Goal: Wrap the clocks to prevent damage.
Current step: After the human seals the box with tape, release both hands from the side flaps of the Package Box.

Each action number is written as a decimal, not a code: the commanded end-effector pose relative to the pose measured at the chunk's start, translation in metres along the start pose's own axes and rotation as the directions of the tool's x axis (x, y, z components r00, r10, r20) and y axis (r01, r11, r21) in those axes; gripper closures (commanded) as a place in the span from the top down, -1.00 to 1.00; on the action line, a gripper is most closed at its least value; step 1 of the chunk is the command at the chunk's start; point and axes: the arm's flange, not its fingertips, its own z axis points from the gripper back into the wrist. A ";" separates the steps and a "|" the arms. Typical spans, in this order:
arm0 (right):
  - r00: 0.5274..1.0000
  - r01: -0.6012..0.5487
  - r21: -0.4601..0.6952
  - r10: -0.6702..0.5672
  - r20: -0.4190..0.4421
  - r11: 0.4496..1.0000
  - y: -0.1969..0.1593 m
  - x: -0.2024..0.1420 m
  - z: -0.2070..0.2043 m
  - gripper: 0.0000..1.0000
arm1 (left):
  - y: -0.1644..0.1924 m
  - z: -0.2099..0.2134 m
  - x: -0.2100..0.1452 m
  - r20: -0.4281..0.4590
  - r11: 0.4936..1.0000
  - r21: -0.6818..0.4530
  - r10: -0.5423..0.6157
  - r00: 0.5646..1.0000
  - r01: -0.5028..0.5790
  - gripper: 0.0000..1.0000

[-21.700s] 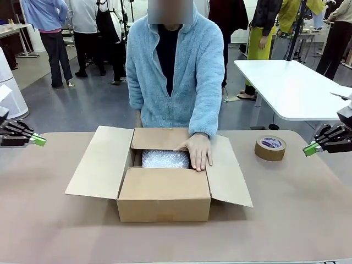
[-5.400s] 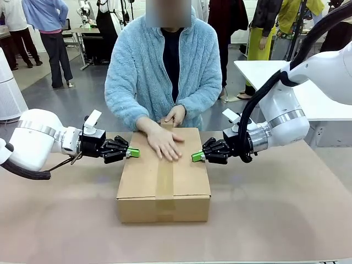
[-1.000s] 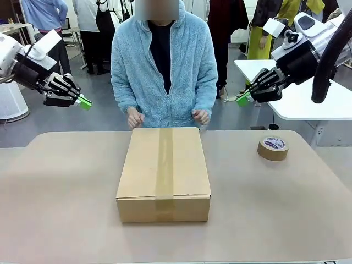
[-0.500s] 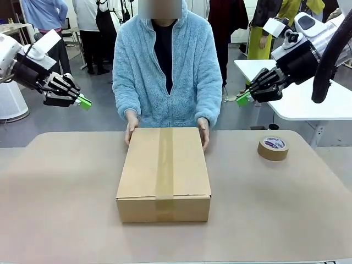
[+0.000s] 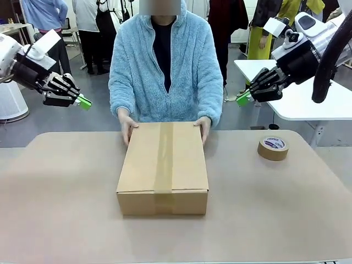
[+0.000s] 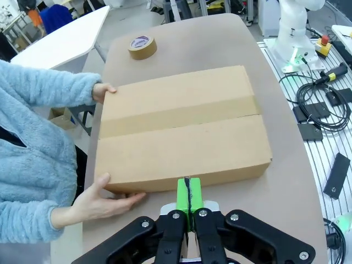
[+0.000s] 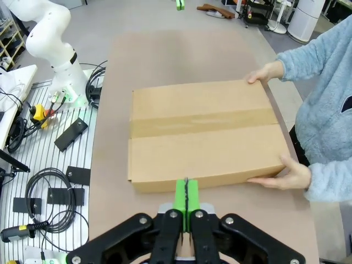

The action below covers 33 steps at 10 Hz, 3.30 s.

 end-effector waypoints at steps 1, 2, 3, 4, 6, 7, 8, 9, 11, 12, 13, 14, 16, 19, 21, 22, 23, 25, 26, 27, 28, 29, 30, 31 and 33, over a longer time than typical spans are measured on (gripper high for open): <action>0.999 0.023 0.029 -0.024 0.035 0.999 -0.006 -0.004 -0.006 0.22 | 0.005 0.005 0.000 0.029 1.000 -0.006 -0.002 1.000 0.003 0.22; 0.999 0.029 0.029 -0.029 0.028 0.999 -0.004 -0.007 -0.008 1.00 | 0.000 0.006 -0.001 0.025 1.000 -0.002 -0.004 1.000 0.004 1.00; 0.999 0.025 0.034 -0.026 0.029 0.999 -0.001 -0.008 -0.009 0.29 | -0.002 0.007 -0.001 0.030 1.000 0.007 -0.001 1.000 0.001 1.00; 0.999 0.024 0.034 -0.025 0.033 0.999 -0.002 -0.007 -0.009 1.00 | 0.003 0.007 -0.001 0.031 1.000 -0.002 -0.003 1.000 0.003 0.37; 0.999 0.032 0.045 -0.033 0.029 0.998 -0.001 -0.011 -0.010 1.00 | -0.004 0.005 -0.005 0.036 1.000 -0.008 0.002 0.999 -0.002 1.00; 0.999 0.033 0.040 -0.035 0.034 0.999 -0.002 -0.011 -0.010 1.00 | 0.001 0.005 -0.004 0.029 1.000 -0.017 0.001 1.000 0.000 1.00; 0.999 0.034 0.042 -0.035 0.035 0.999 -0.002 -0.011 -0.010 1.00 | 0.000 0.006 -0.004 0.028 1.000 -0.017 0.004 1.000 -0.003 1.00; 0.999 0.035 0.047 -0.037 0.033 0.998 0.000 -0.012 -0.010 1.00 | -0.004 0.003 -0.004 0.029 1.000 -0.028 0.005 1.000 -0.004 1.00; 0.999 0.041 0.048 -0.043 0.033 0.998 -0.001 -0.011 -0.010 1.00 | -0.001 0.002 -0.002 0.032 0.999 -0.044 0.001 0.999 0.000 1.00; 0.999 0.042 0.053 -0.043 0.027 0.998 0.000 -0.012 -0.011 1.00 | -0.003 0.003 -0.004 0.028 0.999 -0.038 -0.005 1.000 0.006 1.00; 1.000 0.025 0.043 -0.025 -0.006 0.999 0.000 -0.012 -0.012 1.00 | -0.005 0.002 -0.003 0.010 0.999 -0.035 -0.027 1.000 0.028 1.00; 1.000 0.026 0.041 -0.027 0.005 0.999 -0.002 -0.009 -0.007 1.00 | -0.004 0.001 0.005 -0.059 0.997 -0.034 -0.070 0.996 0.068 1.00; 1.000 0.026 0.041 -0.027 0.005 0.999 -0.002 -0.009 -0.007 1.00 | -0.003 0.002 -0.004 0.019 1.000 -0.031 0.006 1.000 -0.005 1.00; 1.000 0.024 0.040 -0.024 0.003 0.999 -0.002 -0.009 -0.006 1.00 | 0.004 0.006 -0.013 0.160 0.998 -0.034 0.062 0.985 -0.058 1.00; 0.978 0.082 -0.026 -0.076 0.192 0.996 -0.013 -0.046 0.015 1.00 | 0.015 0.017 -0.042 0.407 0.980 0.060 0.148 0.902 -0.188 1.00; 0.963 0.128 -0.063 -0.109 0.248 0.990 -0.012 -0.069 0.025 1.00 | 0.009 0.017 -0.061 0.429 0.971 0.082 0.169 0.887 -0.225 1.00; 0.952 0.180 -0.106 -0.146 0.270 0.978 -0.010 -0.088 0.031 1.00 | 0.008 0.018 -0.075 0.414 0.961 0.084 0.207 0.886 -0.263 1.00; 0.954 0.222 -0.165 -0.179 0.240 0.961 0.001 -0.106 0.034 1.00 | 0.006 0.027 -0.091 0.340 0.953 0.110 0.231 0.912 -0.282 1.00; 0.955 0.226 -0.182 -0.181 0.237 0.957 0.004 -0.106 0.035 1.00 | 0.007 0.032 -0.092 0.307 0.948 0.147 0.228 0.924 -0.283 1.00; 0.953 0.232 -0.188 -0.184 0.243 0.954 0.004 -0.105 0.035 1.00 | 0.010 0.037 -0.091 0.294 0.942 0.177 0.225 0.929 -0.284 1.00; 0.943 0.264 -0.183 -0.214 0.254 0.947 -0.001 -0.105 0.034 1.00 | 0.010 0.040 -0.090 0.272 0.933 0.225 0.216 0.938 -0.280 1.00; 0.954 0.234 -0.157 -0.195 0.228 0.960 -0.002 -0.115 0.045 1.00 | 0.012 0.036 -0.100 0.336 0.944 0.137 0.242 0.910 -0.301 1.00; 0.954 0.234 -0.157 -0.195 0.228 0.960 -0.002 -0.115 0.045 1.00 | 0.012 0.036 -0.100 0.336 0.944 0.137 0.242 0.910 -0.301 1.00; 0.954 0.234 -0.157 -0.195 0.228 0.960 -0.002 -0.115 0.045 1.00 | 0.012 0.036 -0.100 0.336 0.944 0.137 0.242 0.910 -0.301 1.00; 0.954 0.234 -0.157 -0.195 0.228 0.960 -0.002 -0.115 0.045 1.00 | 0.012 0.036 -0.100 0.336 0.944 0.137 0.242 0.910 -0.301 1.00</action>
